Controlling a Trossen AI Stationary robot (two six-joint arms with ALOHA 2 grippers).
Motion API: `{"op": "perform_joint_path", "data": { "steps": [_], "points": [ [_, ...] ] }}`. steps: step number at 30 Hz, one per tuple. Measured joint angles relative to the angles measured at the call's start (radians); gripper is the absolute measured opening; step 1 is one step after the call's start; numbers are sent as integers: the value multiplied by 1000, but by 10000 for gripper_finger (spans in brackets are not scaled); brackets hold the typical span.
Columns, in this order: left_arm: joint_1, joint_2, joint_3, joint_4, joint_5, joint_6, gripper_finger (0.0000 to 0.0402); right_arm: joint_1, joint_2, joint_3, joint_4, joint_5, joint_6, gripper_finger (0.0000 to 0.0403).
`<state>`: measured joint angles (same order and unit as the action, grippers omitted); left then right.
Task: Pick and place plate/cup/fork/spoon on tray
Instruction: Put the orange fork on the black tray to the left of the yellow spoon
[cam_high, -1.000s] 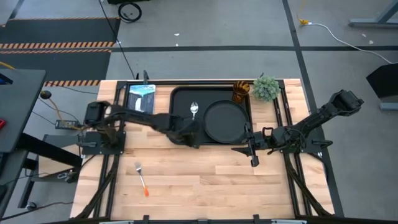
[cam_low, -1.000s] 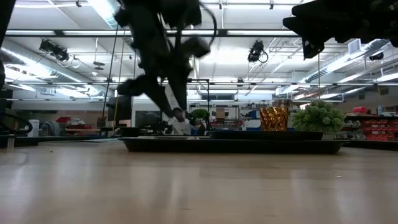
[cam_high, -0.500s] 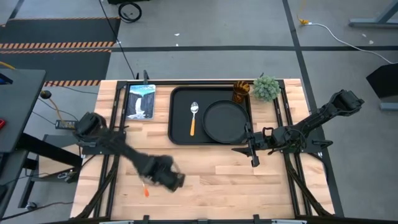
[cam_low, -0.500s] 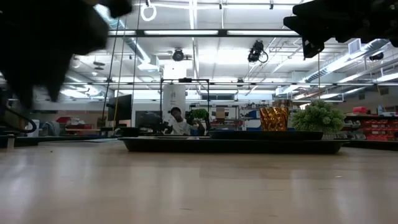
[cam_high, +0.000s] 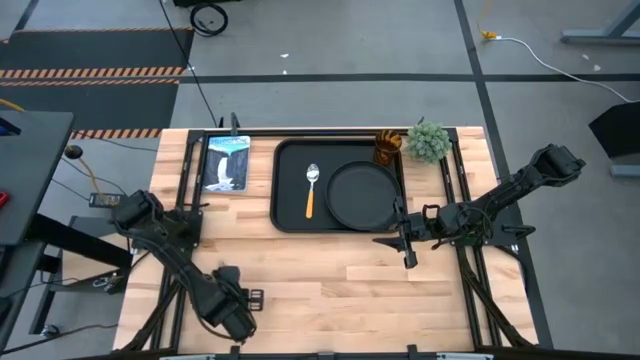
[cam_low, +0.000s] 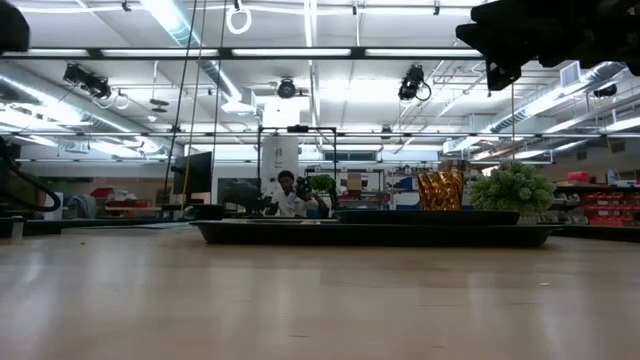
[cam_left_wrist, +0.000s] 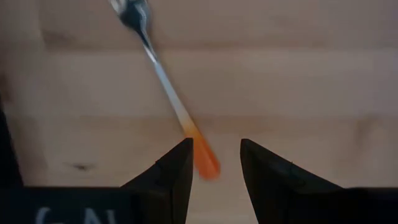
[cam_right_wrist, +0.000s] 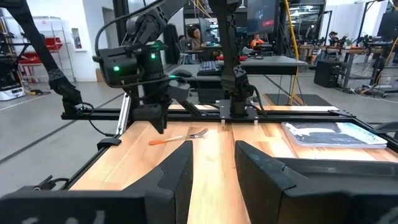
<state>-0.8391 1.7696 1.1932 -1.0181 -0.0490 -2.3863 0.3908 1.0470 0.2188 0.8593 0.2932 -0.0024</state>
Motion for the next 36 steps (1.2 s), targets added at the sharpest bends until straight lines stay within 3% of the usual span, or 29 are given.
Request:
{"op": "perform_joint_path", "data": {
  "steps": [10,17,21,29,36],
  "points": [
    [8,-3,-170,138,27,-14,141,0,0,0,2,-23,2,126],
    [8,-11,-217,198,24,-10,138,0,0,0,24,-23,2,126],
    [6,-10,-218,213,23,2,112,0,0,0,24,-23,2,126],
    [-7,-7,-218,219,2,49,14,0,0,0,31,-23,3,126],
    [-12,-5,-215,211,-28,53,24,0,0,0,30,-23,7,126]
  ]
}}
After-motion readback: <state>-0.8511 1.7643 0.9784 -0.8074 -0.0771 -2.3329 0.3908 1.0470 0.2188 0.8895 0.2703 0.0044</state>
